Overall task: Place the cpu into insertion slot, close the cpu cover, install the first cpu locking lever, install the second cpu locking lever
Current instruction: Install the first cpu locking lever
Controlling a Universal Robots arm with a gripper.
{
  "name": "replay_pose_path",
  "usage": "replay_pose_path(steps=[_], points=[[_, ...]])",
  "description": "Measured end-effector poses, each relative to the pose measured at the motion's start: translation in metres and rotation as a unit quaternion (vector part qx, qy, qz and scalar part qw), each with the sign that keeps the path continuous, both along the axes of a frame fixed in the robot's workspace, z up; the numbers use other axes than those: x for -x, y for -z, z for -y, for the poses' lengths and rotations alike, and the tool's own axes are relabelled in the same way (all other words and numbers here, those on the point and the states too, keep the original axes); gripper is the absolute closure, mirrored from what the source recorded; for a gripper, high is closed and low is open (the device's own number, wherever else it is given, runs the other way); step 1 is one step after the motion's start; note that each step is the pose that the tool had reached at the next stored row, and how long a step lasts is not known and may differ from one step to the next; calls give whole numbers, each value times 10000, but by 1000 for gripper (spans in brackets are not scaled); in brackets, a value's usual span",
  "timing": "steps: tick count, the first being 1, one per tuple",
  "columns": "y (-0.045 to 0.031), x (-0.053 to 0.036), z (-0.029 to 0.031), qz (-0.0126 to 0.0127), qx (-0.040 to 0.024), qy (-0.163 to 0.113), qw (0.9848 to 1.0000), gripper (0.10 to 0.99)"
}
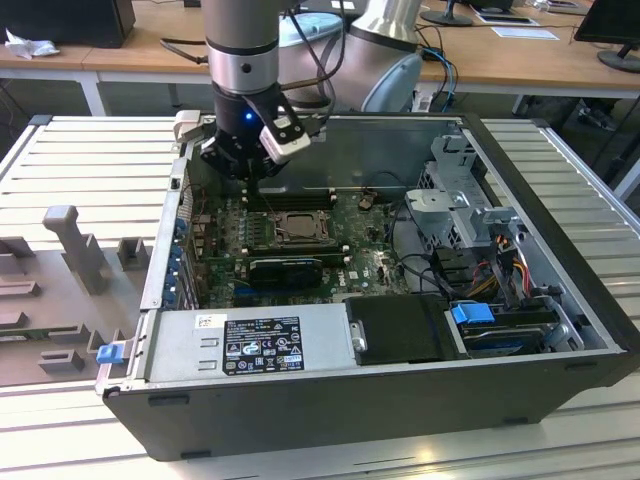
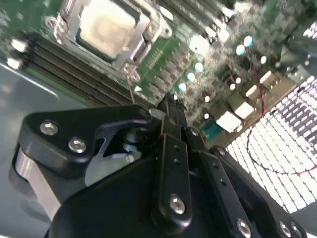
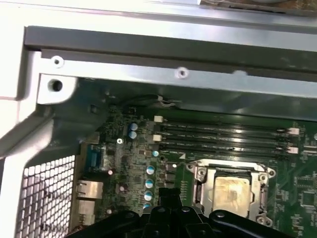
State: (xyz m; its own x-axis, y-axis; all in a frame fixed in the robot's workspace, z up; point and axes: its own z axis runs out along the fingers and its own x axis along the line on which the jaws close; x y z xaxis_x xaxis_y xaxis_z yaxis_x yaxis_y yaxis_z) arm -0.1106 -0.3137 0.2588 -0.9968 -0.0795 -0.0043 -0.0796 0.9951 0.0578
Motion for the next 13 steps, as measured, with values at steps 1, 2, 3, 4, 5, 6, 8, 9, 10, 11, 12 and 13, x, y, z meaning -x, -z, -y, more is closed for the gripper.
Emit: replay_pose_path(steps=[1,2,3,4,5,6,8,9,10,11,12,13], points=[[13,12,-32,0,0,-1,10000,980],[21,25,-67,0,-1,-1,10000,980],[25,32,-86,0,-1,0,10000,980],[28,38,-105,0,-2,0,10000,980],[33,40,-125,1,-3,-1,10000,980],[35,40,-146,0,-2,-1,10000,980],[38,39,-196,0,-2,0,10000,980],[40,27,-226,1,-3,0,10000,980],[40,-5,-238,0,-2,-1,10000,980],[40,-32,-241,0,-2,0,10000,980],[40,-71,-244,1,-2,1,10000,980],[40,-151,-247,0,-2,0,10000,980]])
